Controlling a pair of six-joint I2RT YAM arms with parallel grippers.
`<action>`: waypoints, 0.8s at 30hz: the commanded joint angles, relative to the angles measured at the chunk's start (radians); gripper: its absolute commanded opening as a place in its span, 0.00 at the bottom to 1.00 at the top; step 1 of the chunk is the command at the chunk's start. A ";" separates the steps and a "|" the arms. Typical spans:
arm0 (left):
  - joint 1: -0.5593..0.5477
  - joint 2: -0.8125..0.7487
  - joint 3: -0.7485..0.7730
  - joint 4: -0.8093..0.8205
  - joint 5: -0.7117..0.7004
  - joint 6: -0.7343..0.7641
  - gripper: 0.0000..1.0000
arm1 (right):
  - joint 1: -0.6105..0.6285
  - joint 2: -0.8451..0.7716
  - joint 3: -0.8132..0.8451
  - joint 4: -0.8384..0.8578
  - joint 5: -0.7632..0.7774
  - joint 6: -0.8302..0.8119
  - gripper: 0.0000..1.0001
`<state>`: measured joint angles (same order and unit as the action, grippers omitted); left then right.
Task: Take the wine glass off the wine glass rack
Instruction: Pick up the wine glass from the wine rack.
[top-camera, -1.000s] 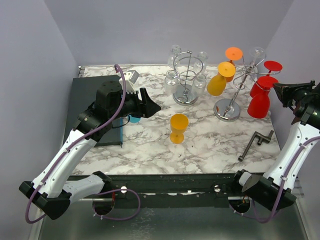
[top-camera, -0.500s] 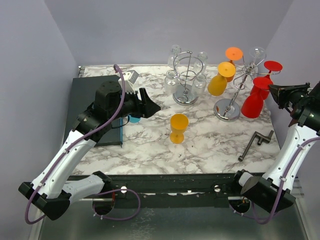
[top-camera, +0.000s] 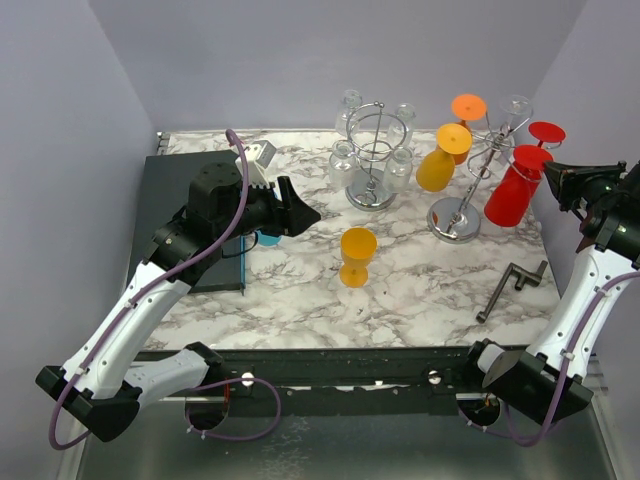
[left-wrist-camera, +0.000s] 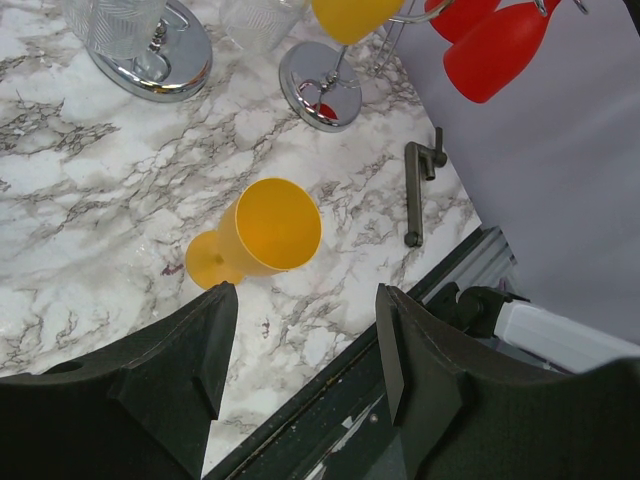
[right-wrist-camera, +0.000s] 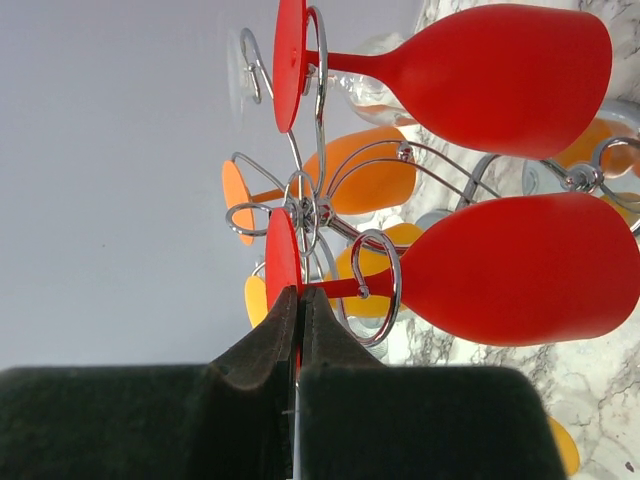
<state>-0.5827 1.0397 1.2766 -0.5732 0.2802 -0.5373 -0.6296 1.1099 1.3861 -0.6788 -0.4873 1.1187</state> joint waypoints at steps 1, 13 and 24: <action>-0.003 -0.015 0.013 -0.009 -0.016 0.019 0.64 | -0.004 -0.015 -0.012 0.041 0.083 0.018 0.01; -0.002 -0.007 0.015 -0.010 -0.017 0.025 0.64 | -0.004 -0.019 -0.046 0.089 0.098 0.022 0.01; -0.002 -0.006 0.015 -0.009 -0.017 0.021 0.64 | -0.004 -0.024 -0.064 0.104 0.092 0.024 0.01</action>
<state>-0.5827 1.0397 1.2766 -0.5739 0.2794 -0.5297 -0.6296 1.0977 1.3426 -0.6365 -0.4271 1.1370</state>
